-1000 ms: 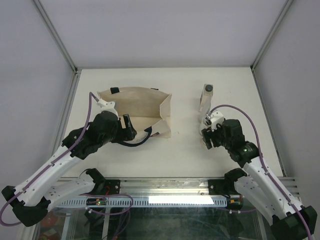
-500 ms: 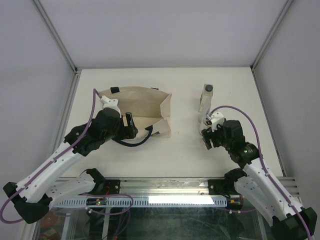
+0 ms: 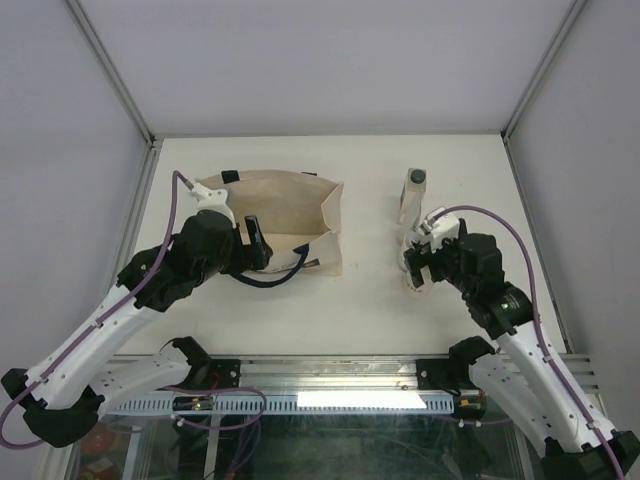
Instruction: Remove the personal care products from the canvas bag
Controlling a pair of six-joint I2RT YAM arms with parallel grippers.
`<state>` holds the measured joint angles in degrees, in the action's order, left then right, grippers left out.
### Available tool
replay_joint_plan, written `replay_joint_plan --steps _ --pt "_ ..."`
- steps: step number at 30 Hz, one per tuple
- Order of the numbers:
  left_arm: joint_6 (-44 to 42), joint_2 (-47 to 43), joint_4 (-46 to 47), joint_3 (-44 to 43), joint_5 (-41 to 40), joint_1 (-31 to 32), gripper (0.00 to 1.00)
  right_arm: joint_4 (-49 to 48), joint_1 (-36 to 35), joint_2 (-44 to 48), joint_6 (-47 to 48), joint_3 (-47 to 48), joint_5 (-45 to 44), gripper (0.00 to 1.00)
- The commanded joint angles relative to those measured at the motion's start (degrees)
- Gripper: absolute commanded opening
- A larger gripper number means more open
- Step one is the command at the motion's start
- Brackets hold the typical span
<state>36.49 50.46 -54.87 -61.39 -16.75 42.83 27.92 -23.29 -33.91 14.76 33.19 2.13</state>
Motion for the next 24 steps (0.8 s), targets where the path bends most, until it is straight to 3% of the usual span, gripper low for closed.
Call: replay_joint_plan --steps 1,5,13,24 --pt "-1.68 -1.23 -0.54 -4.6 -4.75 0.37 0.81 -0.22 -0.16 -0.18 3.2 9.43 2.35 0.99" --pt "-1.35 -1.82 -2.8 -4.43 -7.32 0.37 0.83 1.22 -0.1 -5.25 6.67 18.4 8.05 0.99" --pt "8.36 -6.14 -9.92 -1.34 -12.2 0.37 0.82 3.93 -1.72 -26.04 5.89 41.49 22.87 0.91" --pt "17.21 -10.03 -11.41 2.5 -11.05 0.41 0.8 -5.56 -29.58 -50.65 -8.63 59.23 12.62 0.75"
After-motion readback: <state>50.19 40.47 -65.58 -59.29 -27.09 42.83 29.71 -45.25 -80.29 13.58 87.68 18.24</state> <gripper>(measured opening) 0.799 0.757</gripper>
